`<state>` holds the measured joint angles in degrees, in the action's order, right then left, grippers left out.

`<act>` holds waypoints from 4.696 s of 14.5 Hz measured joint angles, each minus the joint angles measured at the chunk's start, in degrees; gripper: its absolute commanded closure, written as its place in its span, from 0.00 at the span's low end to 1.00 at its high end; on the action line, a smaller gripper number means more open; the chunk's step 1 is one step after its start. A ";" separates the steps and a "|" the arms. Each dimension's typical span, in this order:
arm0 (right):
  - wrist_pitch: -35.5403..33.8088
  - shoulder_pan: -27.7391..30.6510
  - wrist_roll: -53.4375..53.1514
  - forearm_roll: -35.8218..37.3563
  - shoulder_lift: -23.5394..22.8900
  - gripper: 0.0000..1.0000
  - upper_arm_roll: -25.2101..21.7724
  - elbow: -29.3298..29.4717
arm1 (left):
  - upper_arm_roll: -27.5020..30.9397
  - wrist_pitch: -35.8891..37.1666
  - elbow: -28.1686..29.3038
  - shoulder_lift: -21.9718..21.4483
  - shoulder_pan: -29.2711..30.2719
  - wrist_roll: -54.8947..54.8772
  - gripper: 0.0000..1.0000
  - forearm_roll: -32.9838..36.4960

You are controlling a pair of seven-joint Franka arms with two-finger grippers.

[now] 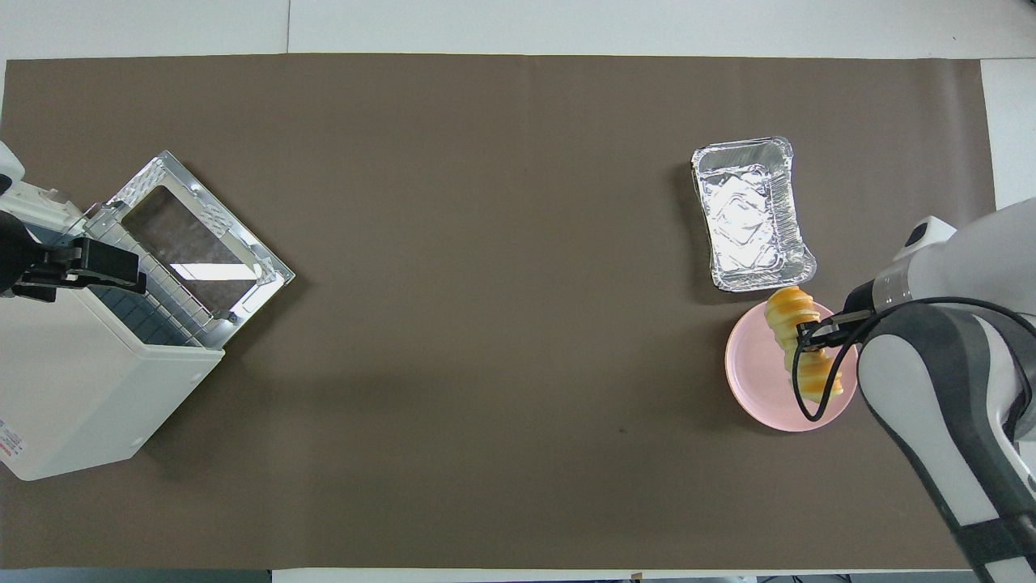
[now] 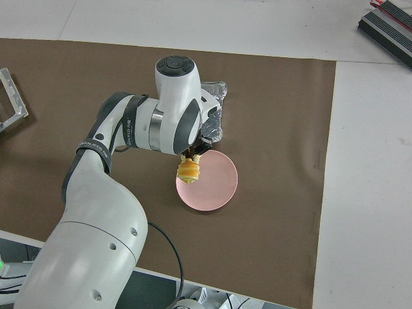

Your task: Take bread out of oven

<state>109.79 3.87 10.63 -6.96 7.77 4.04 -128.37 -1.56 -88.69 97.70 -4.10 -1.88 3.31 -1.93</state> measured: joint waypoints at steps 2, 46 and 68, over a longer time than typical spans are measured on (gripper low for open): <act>5.16 0.01 0.00 0.00 3.03 1.00 -0.04 -7.01 | 0.00 0.00 0.00 0.00 0.00 0.00 0.00 0.00; -20.28 8.41 -2.39 6.01 -1.13 0.00 0.77 33.86 | 0.00 0.01 0.00 0.00 0.00 0.00 0.00 0.00; -24.24 -4.27 -11.55 6.13 -5.99 0.00 -12.61 39.39 | 0.00 0.01 0.00 0.00 0.00 0.01 0.00 0.00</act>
<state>85.55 -0.40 -0.93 -0.84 1.78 -8.57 -88.98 -1.56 -88.68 97.70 -4.10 -1.88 3.31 -1.93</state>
